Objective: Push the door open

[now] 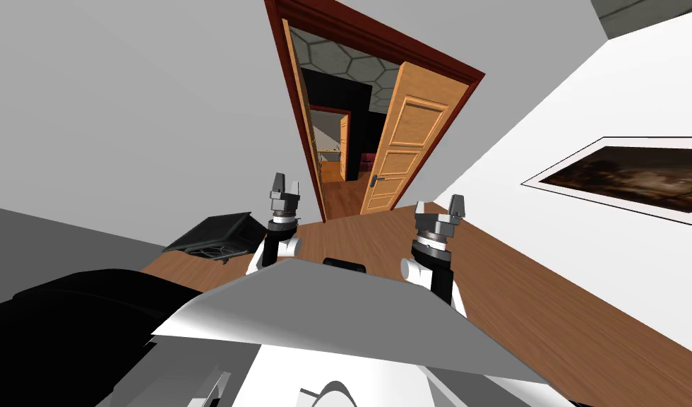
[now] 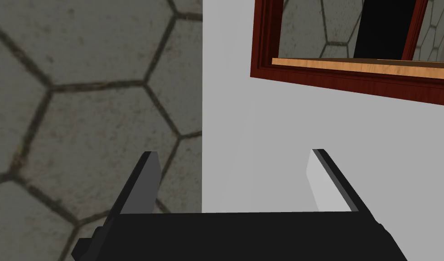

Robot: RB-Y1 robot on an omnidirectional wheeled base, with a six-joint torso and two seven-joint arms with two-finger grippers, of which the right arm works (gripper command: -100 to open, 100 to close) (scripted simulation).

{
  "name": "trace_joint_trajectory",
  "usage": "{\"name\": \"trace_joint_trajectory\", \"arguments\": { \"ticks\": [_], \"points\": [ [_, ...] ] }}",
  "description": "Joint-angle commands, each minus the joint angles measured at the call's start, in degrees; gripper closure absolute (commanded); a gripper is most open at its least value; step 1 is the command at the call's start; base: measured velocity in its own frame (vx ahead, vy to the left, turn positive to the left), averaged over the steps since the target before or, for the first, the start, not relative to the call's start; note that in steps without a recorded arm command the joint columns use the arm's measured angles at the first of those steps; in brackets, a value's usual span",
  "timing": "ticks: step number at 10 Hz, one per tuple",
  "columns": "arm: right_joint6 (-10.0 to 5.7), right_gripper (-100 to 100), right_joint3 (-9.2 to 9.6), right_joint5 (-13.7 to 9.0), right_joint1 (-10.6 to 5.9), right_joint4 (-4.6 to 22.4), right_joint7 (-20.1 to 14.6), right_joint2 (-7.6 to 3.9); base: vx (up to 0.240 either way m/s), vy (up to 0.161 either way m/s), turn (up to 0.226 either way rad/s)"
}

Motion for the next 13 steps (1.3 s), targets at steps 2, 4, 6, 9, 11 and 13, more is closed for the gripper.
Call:
{"name": "trace_joint_trajectory", "arguments": {
  "ticks": [2,4,6,9,11,13],
  "points": [
    [0.22,-100,0.36,-0.14,-1.46,2.67,0.19,-0.73,0.144,-0.029,0.040],
    [0.41,-100,0.67,-0.27,-2.75,5.05,0.35,-1.27,0.110,-0.091,0.036],
    [0.59,-100,0.97,-0.38,-3.95,7.24,0.51,-1.71,0.097,-0.075,0.034],
    [0.88,-100,1.44,-0.57,-5.90,10.80,0.75,-2.31,0.130,-0.075,0.039],
    [1.11,-100,1.84,-0.72,-7.50,13.74,0.96,-2.73,0.125,-0.091,0.048],
    [1.37,-100,2.27,-0.89,-9.25,16.95,1.18,-3.12,0.124,-0.086,0.040]
  ]
}}
